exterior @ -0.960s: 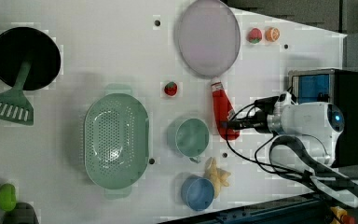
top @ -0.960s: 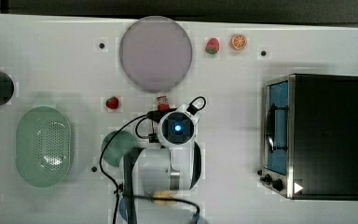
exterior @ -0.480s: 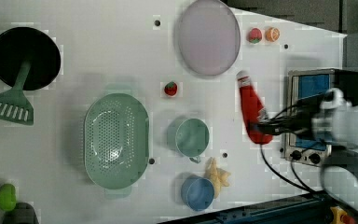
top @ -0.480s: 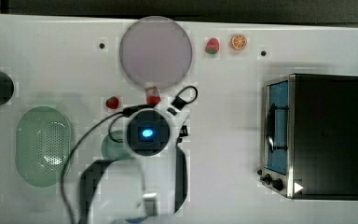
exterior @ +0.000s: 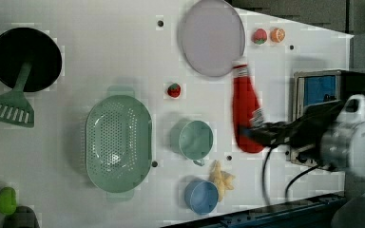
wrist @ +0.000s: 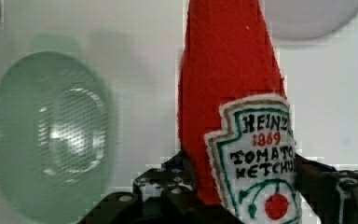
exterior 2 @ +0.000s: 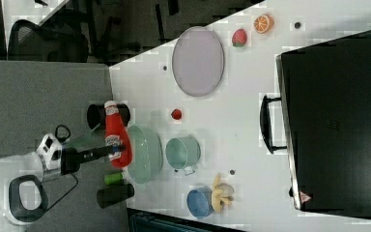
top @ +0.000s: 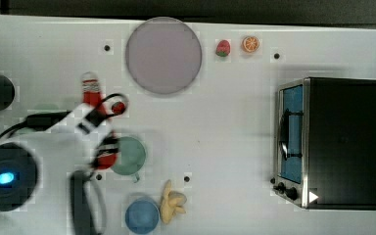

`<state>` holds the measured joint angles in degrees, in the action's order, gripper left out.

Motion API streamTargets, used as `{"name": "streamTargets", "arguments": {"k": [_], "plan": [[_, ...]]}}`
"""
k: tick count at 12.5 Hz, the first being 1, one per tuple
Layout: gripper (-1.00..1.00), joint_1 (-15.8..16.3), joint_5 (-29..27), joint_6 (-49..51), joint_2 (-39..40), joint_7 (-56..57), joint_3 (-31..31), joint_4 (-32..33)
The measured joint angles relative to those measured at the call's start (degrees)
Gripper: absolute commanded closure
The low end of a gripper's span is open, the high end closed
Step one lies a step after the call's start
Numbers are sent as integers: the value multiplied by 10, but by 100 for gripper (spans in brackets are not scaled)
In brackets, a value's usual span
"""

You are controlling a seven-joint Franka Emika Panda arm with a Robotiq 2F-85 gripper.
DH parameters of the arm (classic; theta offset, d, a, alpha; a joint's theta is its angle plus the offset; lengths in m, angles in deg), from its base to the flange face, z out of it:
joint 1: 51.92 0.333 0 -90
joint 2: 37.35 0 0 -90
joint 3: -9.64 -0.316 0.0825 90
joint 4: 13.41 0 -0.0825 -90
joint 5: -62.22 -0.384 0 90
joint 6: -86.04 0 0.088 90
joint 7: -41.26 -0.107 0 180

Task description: Pick Ketchup from the table and place it in strainer.

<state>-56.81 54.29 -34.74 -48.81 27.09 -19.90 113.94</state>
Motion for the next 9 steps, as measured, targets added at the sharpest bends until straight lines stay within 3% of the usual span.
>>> {"name": "streamTargets", "arguments": {"k": [4, 7, 9], "plan": [[-29, 19, -7, -55, 88, -133, -123, -1], [-29, 41, -1, -118, 161, -229, -166, 9], [-29, 42, 32, -170, 210, -277, -187, 6]]}}
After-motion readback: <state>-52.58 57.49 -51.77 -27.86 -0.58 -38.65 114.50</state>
